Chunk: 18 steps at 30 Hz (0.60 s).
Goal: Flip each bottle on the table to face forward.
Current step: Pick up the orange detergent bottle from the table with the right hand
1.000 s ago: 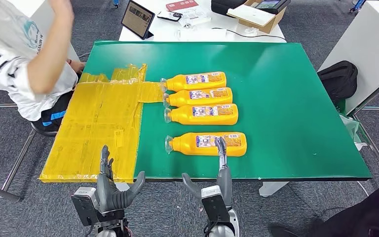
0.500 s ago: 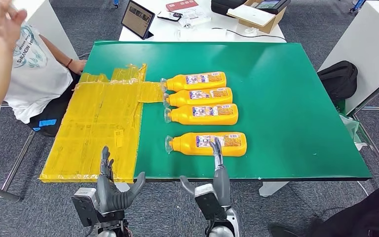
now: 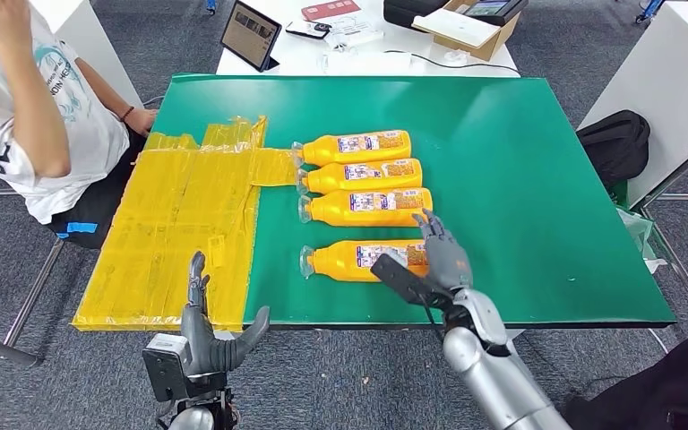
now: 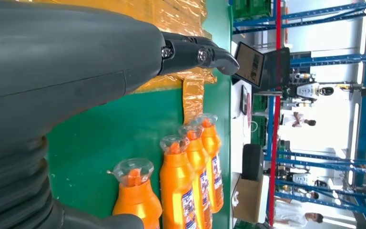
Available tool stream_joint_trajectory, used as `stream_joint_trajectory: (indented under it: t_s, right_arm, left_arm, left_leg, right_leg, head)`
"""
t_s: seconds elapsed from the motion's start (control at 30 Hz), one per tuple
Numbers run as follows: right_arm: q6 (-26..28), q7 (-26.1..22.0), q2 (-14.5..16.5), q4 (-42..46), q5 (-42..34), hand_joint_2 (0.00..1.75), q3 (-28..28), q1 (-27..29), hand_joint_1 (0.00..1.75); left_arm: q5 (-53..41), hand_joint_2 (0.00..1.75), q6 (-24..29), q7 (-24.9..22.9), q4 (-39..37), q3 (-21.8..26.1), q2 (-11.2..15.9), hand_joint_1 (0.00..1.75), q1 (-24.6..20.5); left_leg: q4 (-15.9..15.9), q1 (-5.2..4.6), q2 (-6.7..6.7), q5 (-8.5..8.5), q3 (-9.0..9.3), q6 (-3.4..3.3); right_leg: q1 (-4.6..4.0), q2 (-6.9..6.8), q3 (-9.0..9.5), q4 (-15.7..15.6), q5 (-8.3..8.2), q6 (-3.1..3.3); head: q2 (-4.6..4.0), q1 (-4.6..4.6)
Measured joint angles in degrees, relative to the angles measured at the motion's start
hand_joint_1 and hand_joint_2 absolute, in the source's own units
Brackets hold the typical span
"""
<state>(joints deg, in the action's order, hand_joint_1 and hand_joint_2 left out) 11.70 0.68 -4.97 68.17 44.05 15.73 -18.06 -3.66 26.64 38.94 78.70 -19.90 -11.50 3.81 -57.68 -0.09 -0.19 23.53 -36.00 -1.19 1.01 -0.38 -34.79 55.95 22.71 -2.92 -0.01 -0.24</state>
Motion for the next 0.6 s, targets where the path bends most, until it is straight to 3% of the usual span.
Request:
stream_joint_trajectory:
  t_s: [0.33, 0.6]
  right_arm:
    - [-3.97, 2.23, -1.68, -8.22, 2.08, 1.75, 1.27, -7.75, 0.0]
    - [-7.22, 1.09, 0.94, -19.27, 2.64, 1.75, 5.23, -15.09, 0.0]
  left_arm:
    - [-0.56, 1.75, -1.59, -0.45, -1.64, 1.04, -1.27, 0.0, -0.98]
    - [-0.55, 1.75, -3.31, -0.99, -3.55, 1.15, -1.97, 0.0, -2.37]
  left_leg:
    - [0.0, 0.01, 0.0, 0.02, -0.03, 0.0]
    - [0.01, 0.01, 0.03, 0.0, 0.31, 0.01]
  right_leg:
    - [0.0, 0.0, -0.01, 0.0, 0.02, 0.0]
    - [-0.01, 0.02, 0.26, -0.02, 0.01, 0.01]
  head:
    - [0.0, -0.01]
    - [0.01, 0.0]
